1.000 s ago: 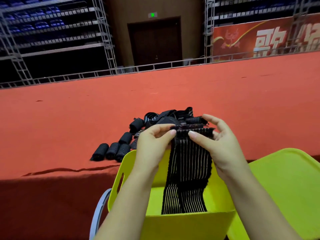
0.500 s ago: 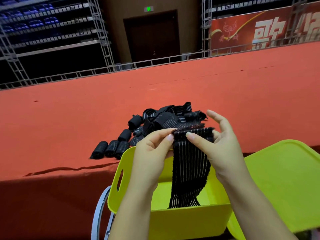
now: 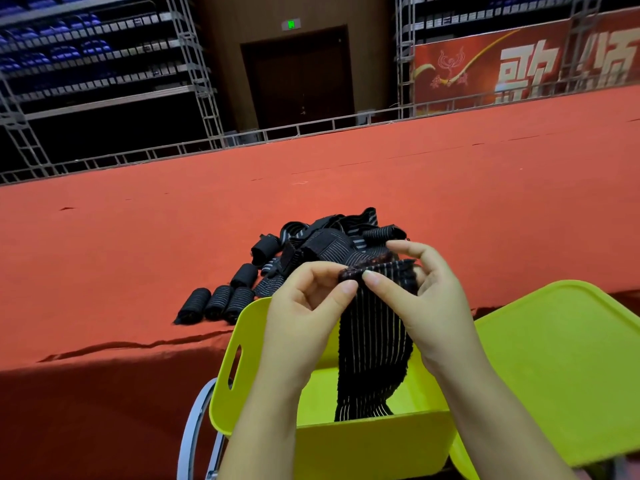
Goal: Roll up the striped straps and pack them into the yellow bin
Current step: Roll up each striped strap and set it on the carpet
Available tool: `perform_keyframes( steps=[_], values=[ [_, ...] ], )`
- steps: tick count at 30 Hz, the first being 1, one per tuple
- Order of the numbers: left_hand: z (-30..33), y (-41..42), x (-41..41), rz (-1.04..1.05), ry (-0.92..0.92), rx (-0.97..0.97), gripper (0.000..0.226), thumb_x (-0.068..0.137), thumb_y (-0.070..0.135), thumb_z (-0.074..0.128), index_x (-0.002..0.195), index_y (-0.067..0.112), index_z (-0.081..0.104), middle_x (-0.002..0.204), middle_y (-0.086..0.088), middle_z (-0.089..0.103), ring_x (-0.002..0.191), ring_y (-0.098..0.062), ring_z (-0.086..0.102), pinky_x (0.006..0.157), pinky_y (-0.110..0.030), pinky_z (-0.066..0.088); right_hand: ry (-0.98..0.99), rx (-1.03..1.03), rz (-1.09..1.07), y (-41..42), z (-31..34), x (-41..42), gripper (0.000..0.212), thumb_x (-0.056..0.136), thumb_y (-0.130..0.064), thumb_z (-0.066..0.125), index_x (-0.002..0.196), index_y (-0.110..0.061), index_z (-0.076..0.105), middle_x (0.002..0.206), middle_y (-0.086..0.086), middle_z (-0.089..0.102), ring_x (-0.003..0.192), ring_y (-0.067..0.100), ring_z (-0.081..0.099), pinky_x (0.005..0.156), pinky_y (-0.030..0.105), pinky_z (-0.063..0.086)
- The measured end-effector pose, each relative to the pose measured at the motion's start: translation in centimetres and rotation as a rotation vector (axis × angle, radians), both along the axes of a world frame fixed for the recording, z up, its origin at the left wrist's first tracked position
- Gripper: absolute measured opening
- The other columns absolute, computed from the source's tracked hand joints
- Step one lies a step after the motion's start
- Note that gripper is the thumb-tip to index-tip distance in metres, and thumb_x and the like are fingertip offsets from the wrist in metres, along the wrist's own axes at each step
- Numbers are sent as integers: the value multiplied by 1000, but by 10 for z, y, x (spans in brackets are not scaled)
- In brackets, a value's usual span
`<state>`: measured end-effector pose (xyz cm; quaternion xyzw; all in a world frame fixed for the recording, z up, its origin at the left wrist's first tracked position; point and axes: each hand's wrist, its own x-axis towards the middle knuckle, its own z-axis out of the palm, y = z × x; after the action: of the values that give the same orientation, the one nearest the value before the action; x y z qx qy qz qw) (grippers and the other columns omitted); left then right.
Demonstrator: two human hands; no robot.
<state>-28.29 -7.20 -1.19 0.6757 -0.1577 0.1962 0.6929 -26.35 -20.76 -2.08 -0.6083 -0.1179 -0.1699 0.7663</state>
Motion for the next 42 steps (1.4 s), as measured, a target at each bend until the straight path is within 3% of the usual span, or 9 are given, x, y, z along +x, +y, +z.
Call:
perform_keyframes(
  steps=[4,10,17,21,26,28,31,36,42],
  values=[
    [-4,6,6,16,3,-64,14,83,3,70,82,17,69,76,6,69,75,-8,63,67,-20,51,-77,-15,-88,-5,-3,4,17,81,-9,71,85,-21,61,80,-11,67,78,3,63,72,16,47],
    [-9,14,13,-30,59,-156,14,75,15,66,78,27,73,82,4,70,83,-14,63,77,-31,51,-95,20,-3,-7,0,5,17,81,-6,69,77,-19,59,79,-12,67,74,1,59,68,13,46],
    [-12,2,17,-63,86,-320,14,77,9,71,80,22,71,81,5,70,79,-10,64,65,-20,52,10,276,91,0,0,5,15,60,-23,75,57,-26,60,72,-5,65,71,11,59,65,20,50],
    [-12,-4,17,-72,112,-360,13,78,12,69,89,16,63,81,5,69,80,-12,63,66,-22,52,3,344,82,3,3,6,20,63,-13,71,53,-25,59,70,-8,64,69,10,59,67,22,50],
    [-5,6,22,-88,63,-237,23,75,12,70,94,25,73,93,-1,71,94,-16,64,84,-28,53,-87,184,8,1,7,5,14,65,-17,71,69,-22,58,71,-9,65,69,4,60,66,14,48],
    [-2,8,22,-66,41,-171,24,75,14,69,93,29,75,91,1,71,90,-13,65,80,-27,51,-102,124,24,-2,7,5,24,69,-16,71,89,-19,57,76,-2,65,74,6,62,71,18,50],
    [1,10,20,-45,34,-111,18,75,14,76,89,25,76,86,3,73,84,-10,67,74,-22,51,-71,-10,105,-9,8,7,38,80,-10,70,111,-31,61,89,10,70,84,11,66,79,25,53],
    [6,9,17,-23,30,-48,20,82,7,64,96,20,70,85,3,75,84,-8,69,74,-20,53,-92,-179,74,-18,14,9,19,83,-4,68,83,-23,74,87,3,74,81,9,67,77,23,53],
    [13,10,19,22,17,29,20,85,9,64,81,25,76,85,1,75,84,-12,69,79,-29,55,-95,-226,64,-22,19,10,13,84,-5,67,85,-17,72,88,6,73,82,12,67,78,26,52]
  ],
)
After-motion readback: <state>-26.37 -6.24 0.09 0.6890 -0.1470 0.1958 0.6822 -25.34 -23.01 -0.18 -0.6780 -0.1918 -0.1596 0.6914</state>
